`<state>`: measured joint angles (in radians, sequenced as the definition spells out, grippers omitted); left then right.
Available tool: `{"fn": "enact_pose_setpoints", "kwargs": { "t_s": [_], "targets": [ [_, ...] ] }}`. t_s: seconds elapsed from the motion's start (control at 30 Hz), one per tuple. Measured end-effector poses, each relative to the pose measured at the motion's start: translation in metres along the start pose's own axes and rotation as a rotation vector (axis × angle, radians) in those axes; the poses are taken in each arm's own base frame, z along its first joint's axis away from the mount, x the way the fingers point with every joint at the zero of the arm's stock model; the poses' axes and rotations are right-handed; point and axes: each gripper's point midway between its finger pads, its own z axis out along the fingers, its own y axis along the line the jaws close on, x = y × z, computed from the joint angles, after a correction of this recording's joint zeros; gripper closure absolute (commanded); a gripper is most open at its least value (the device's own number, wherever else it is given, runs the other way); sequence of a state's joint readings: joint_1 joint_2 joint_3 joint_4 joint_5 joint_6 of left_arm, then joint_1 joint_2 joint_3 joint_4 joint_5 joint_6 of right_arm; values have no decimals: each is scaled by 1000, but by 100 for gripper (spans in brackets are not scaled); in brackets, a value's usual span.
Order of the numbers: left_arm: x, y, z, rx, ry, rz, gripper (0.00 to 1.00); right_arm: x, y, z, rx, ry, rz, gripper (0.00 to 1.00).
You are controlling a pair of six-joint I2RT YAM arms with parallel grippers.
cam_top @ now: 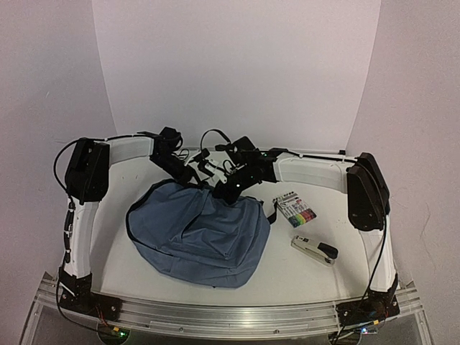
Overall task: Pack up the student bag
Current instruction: Zip the student bag at the center of the board.
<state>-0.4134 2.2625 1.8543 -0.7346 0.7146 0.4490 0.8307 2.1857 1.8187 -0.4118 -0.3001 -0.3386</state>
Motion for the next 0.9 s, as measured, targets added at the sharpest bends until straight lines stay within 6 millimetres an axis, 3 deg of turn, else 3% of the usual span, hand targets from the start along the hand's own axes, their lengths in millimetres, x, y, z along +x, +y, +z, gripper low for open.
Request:
{"fn": "enact_pose_setpoints", "kwargs": {
  "t_s": [0.23,0.43,0.73,0.9],
  "targets": [
    [-11,10,5,-37,-6,-128,100,-2,8,-1,-11,-3,-8,100],
    [-22,34,4,-90,-24,-323,100,-7,32,-7,-38,-9,-19,100],
    [-17,80,-24,-181,-94,-583,100,1,87,-13,-143,13,-50,100],
    [-13,93,-35,-201,-115,-650,100,11,103,-17,-176,31,-74,100]
  ]
}}
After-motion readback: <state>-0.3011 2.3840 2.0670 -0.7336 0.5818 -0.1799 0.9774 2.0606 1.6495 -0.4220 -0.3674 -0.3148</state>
